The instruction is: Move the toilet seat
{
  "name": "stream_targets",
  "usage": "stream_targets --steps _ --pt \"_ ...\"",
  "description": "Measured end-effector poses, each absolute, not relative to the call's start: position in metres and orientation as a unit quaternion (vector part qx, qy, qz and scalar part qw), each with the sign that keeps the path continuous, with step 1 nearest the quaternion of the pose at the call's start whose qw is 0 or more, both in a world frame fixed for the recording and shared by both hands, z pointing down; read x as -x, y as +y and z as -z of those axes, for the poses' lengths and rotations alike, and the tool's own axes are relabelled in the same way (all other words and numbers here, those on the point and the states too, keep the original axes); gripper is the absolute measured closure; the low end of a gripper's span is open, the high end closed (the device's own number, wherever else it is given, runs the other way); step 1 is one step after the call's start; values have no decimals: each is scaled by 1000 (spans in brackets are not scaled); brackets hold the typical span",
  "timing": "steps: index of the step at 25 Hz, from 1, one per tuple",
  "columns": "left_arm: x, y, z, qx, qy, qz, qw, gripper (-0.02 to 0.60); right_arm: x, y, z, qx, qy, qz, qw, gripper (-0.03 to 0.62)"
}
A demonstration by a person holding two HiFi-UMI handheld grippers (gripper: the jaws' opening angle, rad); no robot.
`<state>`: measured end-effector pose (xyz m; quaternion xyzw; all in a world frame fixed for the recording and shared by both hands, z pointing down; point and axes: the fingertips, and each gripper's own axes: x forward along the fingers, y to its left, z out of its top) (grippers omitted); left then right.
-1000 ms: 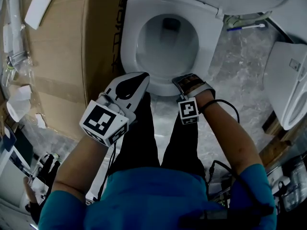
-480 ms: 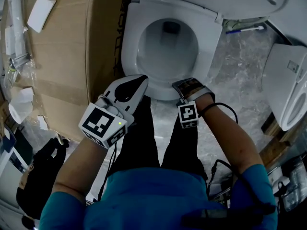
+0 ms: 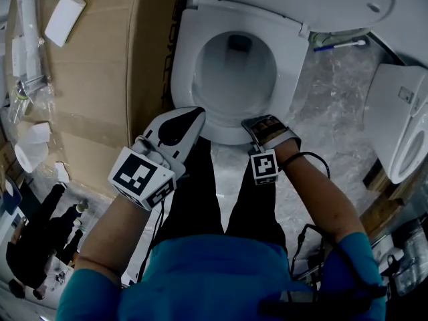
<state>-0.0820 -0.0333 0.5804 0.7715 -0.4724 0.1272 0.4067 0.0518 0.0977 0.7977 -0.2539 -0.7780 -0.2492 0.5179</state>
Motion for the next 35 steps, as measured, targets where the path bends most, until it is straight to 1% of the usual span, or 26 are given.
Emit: stream_targets --steps 19,35 --pt "88 -39 -555 -774 -474 -118 402 590 -53 96 -744 211 -809 243 491 350" --pt "91 -47 -529 -785 -476 -114 380 589 -56 85 -695 193 -821 252 474 382"
